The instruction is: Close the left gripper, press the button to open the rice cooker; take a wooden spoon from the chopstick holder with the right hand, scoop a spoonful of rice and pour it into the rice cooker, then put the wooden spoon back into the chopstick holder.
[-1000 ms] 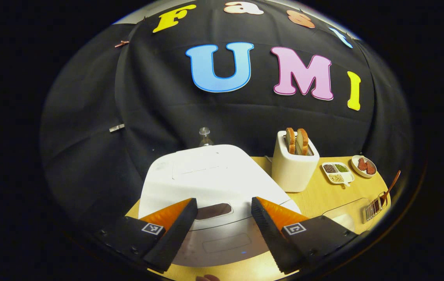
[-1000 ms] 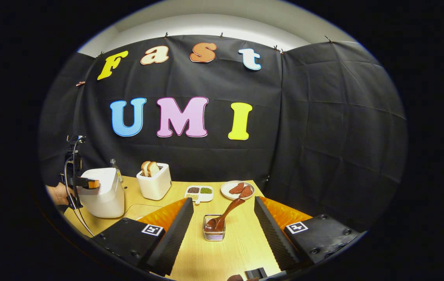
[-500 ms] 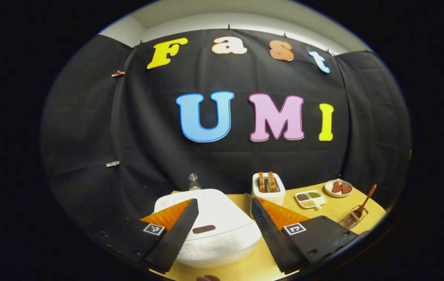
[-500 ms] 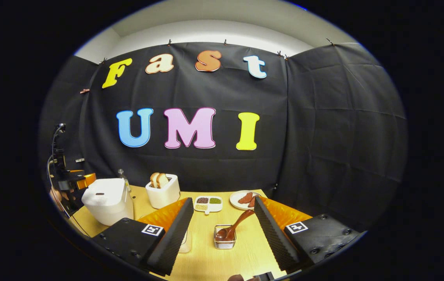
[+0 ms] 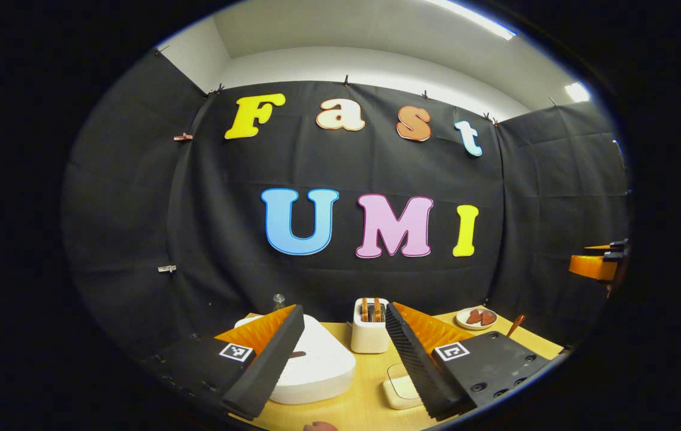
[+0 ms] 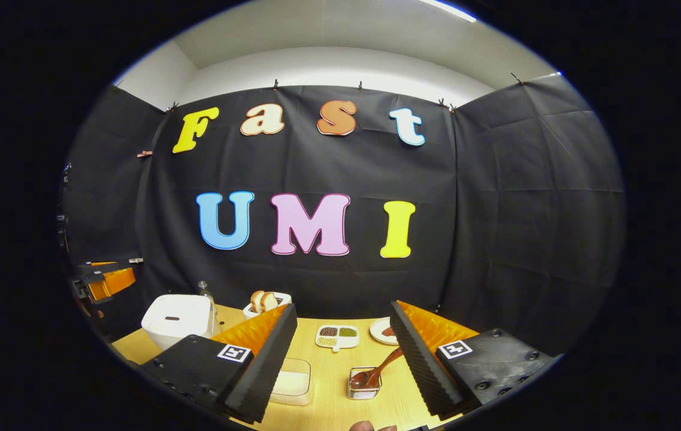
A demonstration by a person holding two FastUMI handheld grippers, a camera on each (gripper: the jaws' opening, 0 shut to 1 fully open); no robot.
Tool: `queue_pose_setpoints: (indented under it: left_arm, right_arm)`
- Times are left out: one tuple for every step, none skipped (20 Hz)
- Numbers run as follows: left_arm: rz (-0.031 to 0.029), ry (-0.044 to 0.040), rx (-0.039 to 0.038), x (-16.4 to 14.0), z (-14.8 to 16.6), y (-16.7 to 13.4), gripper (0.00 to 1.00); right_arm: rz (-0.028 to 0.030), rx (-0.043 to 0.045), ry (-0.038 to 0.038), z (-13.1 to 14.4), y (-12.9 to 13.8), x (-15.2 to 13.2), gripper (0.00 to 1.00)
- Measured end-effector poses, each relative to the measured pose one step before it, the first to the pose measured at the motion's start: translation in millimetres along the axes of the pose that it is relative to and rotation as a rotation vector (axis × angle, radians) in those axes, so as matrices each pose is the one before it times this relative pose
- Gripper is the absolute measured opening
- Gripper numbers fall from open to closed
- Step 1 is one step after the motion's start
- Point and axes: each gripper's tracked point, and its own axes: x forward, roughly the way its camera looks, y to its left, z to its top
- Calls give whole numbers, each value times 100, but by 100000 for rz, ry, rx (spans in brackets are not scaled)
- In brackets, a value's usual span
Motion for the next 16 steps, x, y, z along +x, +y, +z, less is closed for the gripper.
queue_pose_setpoints:
  left_arm:
    - [447,-629,-210,-756,335,14,95]
    - [137,-555,581,-614,201,-22,94]
    - [-574,-318,1145,-558,91,-133,94]
    - [-703,-145,1922,-438,-74,-175,95]
    - [-699,106,2030,-412,-39,-151,95]
    - [-902,-96,1280,-313,-123,-125,95]
    - [-1347,-335,567,-246,48,-344,95]
    - [-1004,-255,159,-122,0,-262,95]
    - [-1318,-124,-188,6,9,-273,95]
    - [-922,-12,159,36,-21,-322,95]
    - [-545,-327,1026,102,238,-137,95]
    - [-737,-214,1558,294,221,-122,95]
    - [-1086,-455,1305,248,185,-260,95]
    - [-1596,-276,321,369,-13,-389,95]
    - [-1790,179,-326,333,-73,-486,95]
    - [-565,620,-435,82,-127,-163,95]
  right_arm:
    - [29,-810,-607,-20,231,-112,98]
    - [296,-625,-210,-15,374,-131,97]
    - [547,-285,-130,-26,375,-187,97]
    - [543,57,34,29,389,-128,98]
    - [655,232,76,-104,357,-228,98]
    - [318,409,328,-101,298,-221,98]
    - [52,229,464,-146,183,-111,98]
    - [-54,88,544,-154,100,-134,97]
    - [-348,-229,678,-174,23,-33,97]
    - [69,-73,775,-208,46,-16,96]
    - [-470,-73,228,-116,69,16,96]
    - [-683,-43,126,-19,-126,135,96]
    - [-565,187,718,-44,-31,105,96]
    - [-385,49,-180,66,-18,-63,96]
    - [-433,109,-818,368,-72,4,93]
    - [-249,-11,-754,258,-33,21,96]
